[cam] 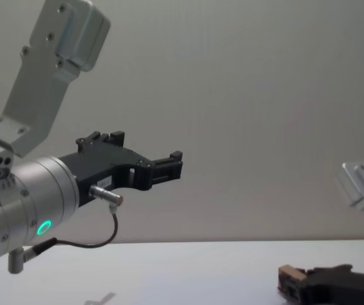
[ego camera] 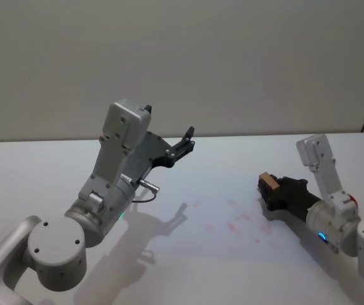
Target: Use the one hand to pick up the stamp and affix it onto the A4 paper.
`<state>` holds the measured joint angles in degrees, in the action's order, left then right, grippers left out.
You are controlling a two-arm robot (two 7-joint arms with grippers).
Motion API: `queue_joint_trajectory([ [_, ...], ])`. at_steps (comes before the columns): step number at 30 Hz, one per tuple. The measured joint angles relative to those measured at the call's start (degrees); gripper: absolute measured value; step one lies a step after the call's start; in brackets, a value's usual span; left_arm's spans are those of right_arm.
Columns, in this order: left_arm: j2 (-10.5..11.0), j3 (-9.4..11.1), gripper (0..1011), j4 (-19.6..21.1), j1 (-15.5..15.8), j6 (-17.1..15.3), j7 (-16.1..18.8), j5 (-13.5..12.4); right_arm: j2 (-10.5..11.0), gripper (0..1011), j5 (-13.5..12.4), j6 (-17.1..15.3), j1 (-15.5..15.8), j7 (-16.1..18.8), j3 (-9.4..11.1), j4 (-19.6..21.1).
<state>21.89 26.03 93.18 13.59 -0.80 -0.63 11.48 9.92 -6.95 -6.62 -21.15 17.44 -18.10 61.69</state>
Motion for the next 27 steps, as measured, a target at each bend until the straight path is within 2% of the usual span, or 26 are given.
queue_joint_trajectory([
  [19, 0.0, 0.0, 1001, 0.0, 0.0, 0.0, 0.0, 0.0, 1.9, 220, -4.5, -0.5, 1.8, 0.9, 2.0, 9.7],
  [27, 0.0, 0.0, 1001, 0.0, 0.0, 0.0, 0.0, 0.0, 4.5, 220, -5.4, -0.9, 4.6, 1.5, 3.7, 13.8],
])
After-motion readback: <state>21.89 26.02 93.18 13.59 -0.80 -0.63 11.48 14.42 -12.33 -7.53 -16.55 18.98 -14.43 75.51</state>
